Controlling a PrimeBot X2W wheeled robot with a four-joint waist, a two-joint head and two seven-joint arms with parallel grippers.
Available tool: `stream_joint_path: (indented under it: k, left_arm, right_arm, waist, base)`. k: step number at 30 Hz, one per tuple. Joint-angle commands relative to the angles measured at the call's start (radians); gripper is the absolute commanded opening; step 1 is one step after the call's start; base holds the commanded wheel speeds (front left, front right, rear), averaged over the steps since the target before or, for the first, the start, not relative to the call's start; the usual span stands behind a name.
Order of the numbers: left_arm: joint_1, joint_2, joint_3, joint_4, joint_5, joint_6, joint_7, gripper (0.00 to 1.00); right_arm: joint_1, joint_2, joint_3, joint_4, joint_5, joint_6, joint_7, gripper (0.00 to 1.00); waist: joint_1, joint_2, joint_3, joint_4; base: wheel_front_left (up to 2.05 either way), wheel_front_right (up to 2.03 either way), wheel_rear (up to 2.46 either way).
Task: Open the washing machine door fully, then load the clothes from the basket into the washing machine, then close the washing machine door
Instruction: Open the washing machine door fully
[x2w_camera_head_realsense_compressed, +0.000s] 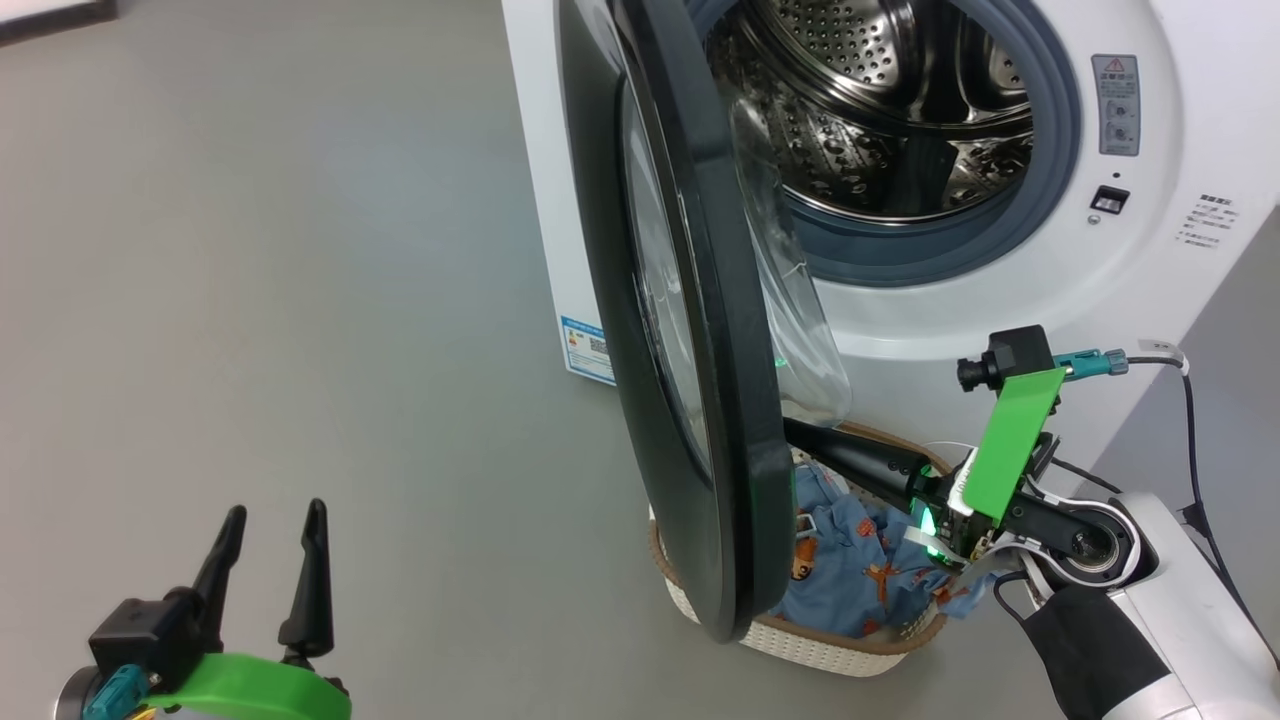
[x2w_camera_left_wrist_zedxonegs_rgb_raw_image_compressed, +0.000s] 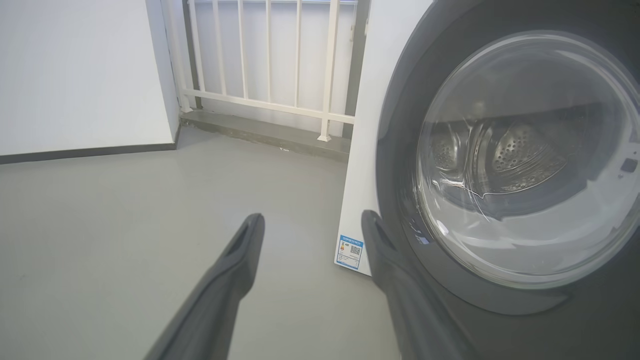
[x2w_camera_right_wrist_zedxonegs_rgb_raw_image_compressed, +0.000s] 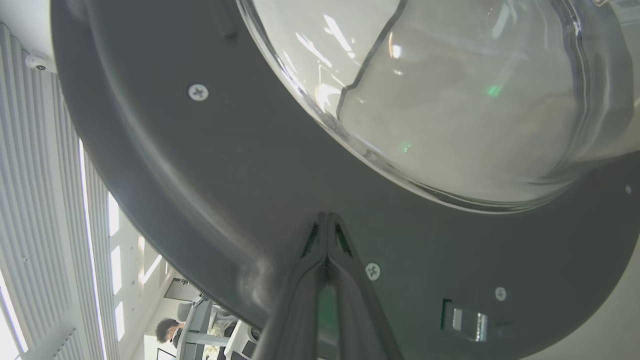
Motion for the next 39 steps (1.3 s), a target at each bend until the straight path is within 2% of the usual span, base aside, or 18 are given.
stream_joint_path:
  k: [1, 8, 12, 13, 14, 15, 24, 31, 39]
  left_arm:
    - [-0.02, 0.02, 0.038, -0.022, 0.009, -0.002, -0.006, 1.0]
    - [-0.014, 0.02, 0.04, -0.023, 0.01, -0.002, -0.006, 1.0]
    - [-0.009, 0.021, 0.042, -0.024, 0.01, -0.002, -0.006, 1.0]
    - [-0.008, 0.021, 0.042, -0.025, 0.01, -0.002, -0.006, 1.0]
    - [-0.007, 0.021, 0.042, -0.026, 0.01, -0.002, -0.006, 1.0]
    - [-0.007, 0.021, 0.041, -0.027, 0.009, -0.002, -0.006, 1.0]
    - [0.0, 0.018, 0.038, -0.032, 0.003, -0.002, -0.006, 1.0]
    - [0.008, 0.01, 0.049, -0.048, 0.008, -0.002, -0.006, 1.0]
    - [0.018, 0.001, 0.059, -0.063, 0.013, -0.002, -0.006, 1.0]
  right_arm:
    - [-0.004, 0.011, 0.01, -0.033, 0.006, 0.002, -0.001, 0.0]
    - [-0.001, 0.004, -0.011, -0.05, 0.004, 0.002, -0.019, 0.0]
    - [0.003, -0.004, -0.024, -0.066, 0.0, 0.002, -0.031, 0.41]
    - [0.005, -0.006, -0.026, -0.071, -0.003, 0.002, -0.035, 0.62]
    - [0.006, -0.009, -0.029, -0.076, -0.006, 0.002, -0.039, 0.97]
    - [0.008, -0.013, -0.03, -0.081, -0.011, 0.002, -0.043, 1.0]
    - [0.038, -0.043, -0.032, -0.184, -0.124, 0.002, -0.164, 1.0]
    - [0.094, -0.064, -0.022, -0.295, -0.233, 0.002, -0.343, 1.0]
    - [0.158, -0.105, -0.007, -0.356, -0.339, 0.002, -0.513, 1.0]
  waist:
    - [0.0, 0.0, -0.002, -0.007]
    - [0.0, 0.0, -0.011, -0.043]
    - [0.0, 0.0, -0.017, -0.072]
    - [0.0, 0.0, -0.018, -0.081]
    - [0.0, 0.0, -0.019, -0.089]
    - [0.0, 0.0, -0.02, -0.098]
    - [0.0, 0.0, -0.022, -0.184]
    - [0.0, 0.0, -0.019, -0.259]
    - [0.0, 0.0, -0.018, -0.324]
  base:
    - [0.0, 0.0, 0.0]
    - [0.0, 0.0, 0.0]
    - [0.0, 0.0, 0.0]
    - [0.0, 0.0, 0.0]
    - [0.0, 0.0, 0.0]
    - [0.0, 0.0, 0.0]
    - [0.0, 0.0, 0.0]
    - [0.0, 0.0, 0.0]
    - [0.0, 0.0, 0.0]
